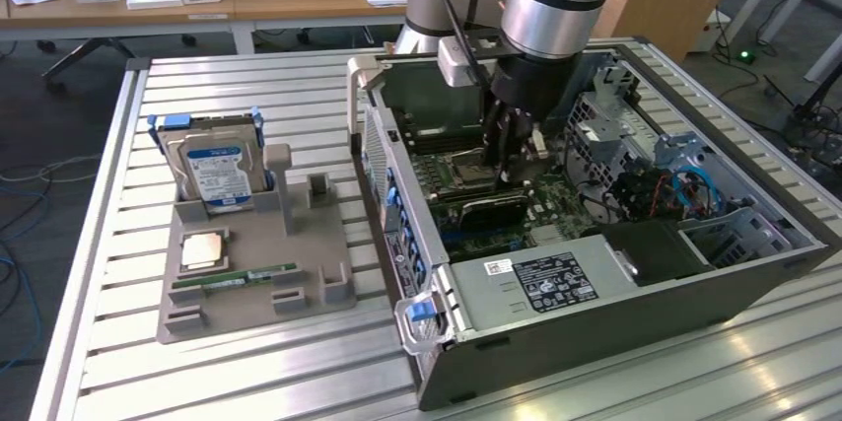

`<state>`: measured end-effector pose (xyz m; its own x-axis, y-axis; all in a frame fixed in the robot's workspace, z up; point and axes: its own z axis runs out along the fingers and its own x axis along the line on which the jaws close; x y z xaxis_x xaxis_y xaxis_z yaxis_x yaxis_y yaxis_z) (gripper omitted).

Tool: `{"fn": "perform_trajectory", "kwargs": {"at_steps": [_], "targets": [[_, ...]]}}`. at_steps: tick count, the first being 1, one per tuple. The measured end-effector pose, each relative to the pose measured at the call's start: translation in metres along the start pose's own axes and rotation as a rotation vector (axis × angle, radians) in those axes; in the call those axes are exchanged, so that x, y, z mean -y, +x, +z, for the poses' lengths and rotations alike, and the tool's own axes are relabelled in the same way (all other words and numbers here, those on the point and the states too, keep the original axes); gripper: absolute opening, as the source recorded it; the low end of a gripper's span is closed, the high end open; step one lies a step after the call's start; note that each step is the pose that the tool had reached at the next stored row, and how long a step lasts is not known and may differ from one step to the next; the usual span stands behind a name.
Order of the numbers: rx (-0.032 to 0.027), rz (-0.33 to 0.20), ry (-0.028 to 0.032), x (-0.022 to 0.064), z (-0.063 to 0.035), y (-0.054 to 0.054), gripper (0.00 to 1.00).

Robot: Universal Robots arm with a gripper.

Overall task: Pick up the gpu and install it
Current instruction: 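Press down on the gpu until it lock into place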

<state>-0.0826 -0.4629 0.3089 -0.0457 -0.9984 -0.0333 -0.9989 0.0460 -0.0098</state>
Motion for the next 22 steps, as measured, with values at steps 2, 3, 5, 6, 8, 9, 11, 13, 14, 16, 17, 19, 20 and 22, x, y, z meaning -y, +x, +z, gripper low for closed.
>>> {"fn": "perform_trajectory", "kwargs": {"at_steps": [2, 3, 5, 6, 8, 9, 11, 13, 14, 16, 17, 19, 20, 22], "targets": [[-0.0001, 0.0, 0.0, 0.0, 0.0, 0.0, 0.44], [0.0, 0.0, 0.0, 0.0, 0.0, 0.0, 0.38], [-0.0001, 0.0, 0.0, 0.0, 0.0, 0.0, 0.26], [0.0, 0.0, 0.0, 0.0, 0.0, 0.0, 0.26], [0.0, 0.0, 0.0, 0.0, 0.0, 0.0, 0.2], [0.0, 0.0, 0.0, 0.0, 0.0, 0.0, 0.14], [0.0, 0.0, 0.0, 0.0, 0.0, 0.0, 0.11], [-0.0001, 0.0, 0.0, 0.0, 0.0, 0.0, 0.11], [0.0, 0.0, 0.0, 0.0, 0.0, 0.0, 0.11], [-0.0001, 0.0, 0.0, 0.0, 0.0, 0.0, 0.11], [-0.0001, 0.0, 0.0, 0.0, 0.0, 0.0, 0.11], [-0.0001, 0.0, 0.0, 0.0, 0.0, 0.0, 0.11], [0.0, 0.0, 0.0, 0.0, 0.0, 0.0, 0.11], [-0.0001, 0.0, 0.0, 0.0, 0.0, 0.0, 0.11]]}}
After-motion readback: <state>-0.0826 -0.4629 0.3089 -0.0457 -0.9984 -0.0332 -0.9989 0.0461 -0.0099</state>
